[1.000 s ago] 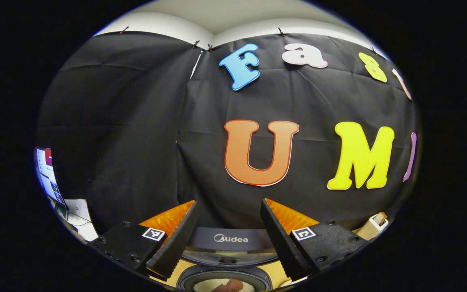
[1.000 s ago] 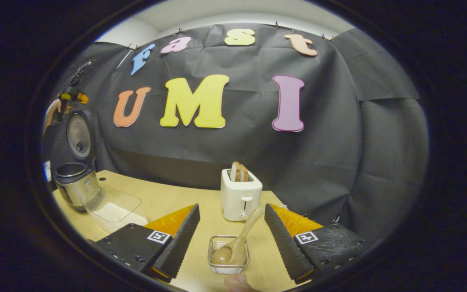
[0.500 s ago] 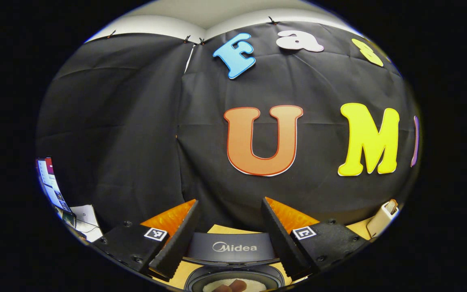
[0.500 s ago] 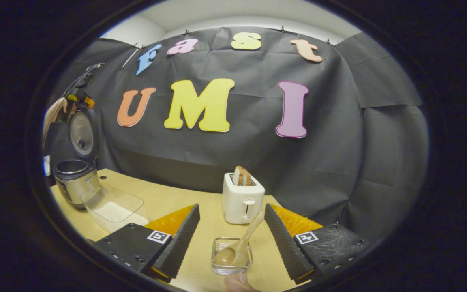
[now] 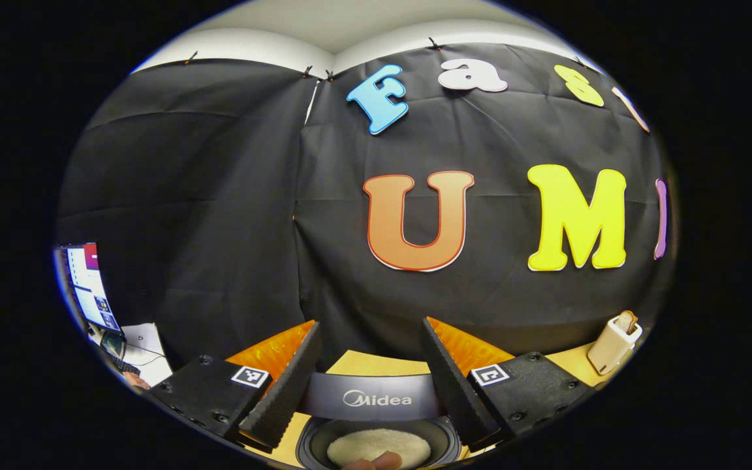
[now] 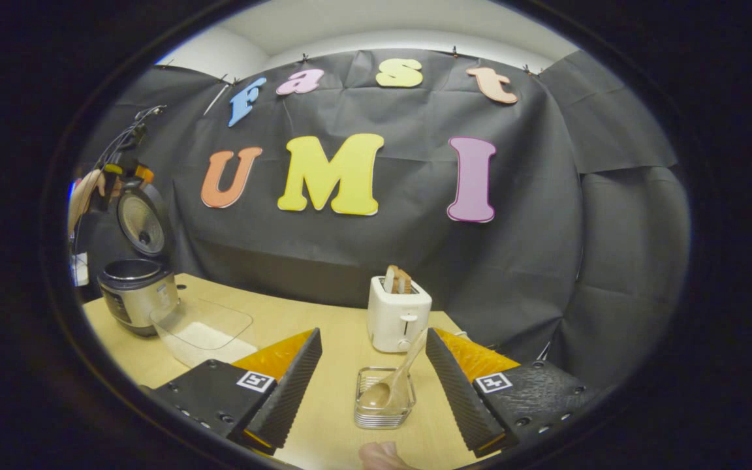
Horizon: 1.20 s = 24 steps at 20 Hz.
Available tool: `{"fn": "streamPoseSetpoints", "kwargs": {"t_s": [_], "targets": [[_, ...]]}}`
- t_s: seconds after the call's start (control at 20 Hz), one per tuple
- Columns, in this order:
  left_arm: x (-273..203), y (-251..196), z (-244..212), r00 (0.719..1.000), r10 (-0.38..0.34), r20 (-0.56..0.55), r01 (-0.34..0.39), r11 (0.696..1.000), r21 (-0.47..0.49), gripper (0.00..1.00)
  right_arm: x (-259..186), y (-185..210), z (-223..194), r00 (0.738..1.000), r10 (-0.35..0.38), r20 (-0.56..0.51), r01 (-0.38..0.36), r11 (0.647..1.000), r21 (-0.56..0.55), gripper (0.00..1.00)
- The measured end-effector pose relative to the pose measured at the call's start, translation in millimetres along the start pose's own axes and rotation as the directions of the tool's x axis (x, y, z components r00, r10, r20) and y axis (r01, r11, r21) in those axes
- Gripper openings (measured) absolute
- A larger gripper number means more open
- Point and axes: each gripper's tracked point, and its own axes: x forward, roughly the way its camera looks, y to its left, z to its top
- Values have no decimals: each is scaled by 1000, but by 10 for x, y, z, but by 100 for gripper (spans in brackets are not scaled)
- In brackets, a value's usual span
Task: Close the left gripper, press the button to open the rice cooker; take a wooden spoon from the chopstick holder with the right hand, scoop a spoonful of rice and pour it into the rice cooker, then put the wooden spoon back into the chopstick holder.
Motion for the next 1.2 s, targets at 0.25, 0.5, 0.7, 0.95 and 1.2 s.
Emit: {"fn": "streamPoseSetpoints", "kwargs": {"t_s": [0.25, 0.5, 0.7, 0.95, 1.2], "targets": [[-467, -26, -462, 1000, -14, -12, 14, 1000, 17, 96, -243, 193, -147, 999, 37, 24, -36, 999, -22, 95], [-761, -59, -970, 997, -42, -59, 44, 999, 21, 96, -422, 455, -385, 997, 80, 13, -79, 995, -64, 95], [-872, -57, -1290, 994, -47, -99, 49, 999, 20, 96, -565, 548, -469, 995, 102, 12, -101, 995, -27, 96], [-921, -68, -1440, 994, -36, -106, 38, 999, 24, 96, -698, 398, -559, 998, 55, 14, -55, 999, -2, 97], [-972, -69, -1678, 993, -17, -118, 19, 1000, 16, 96, -801, 335, -642, 999, 29, 14, -29, 999, -14, 95]]}}
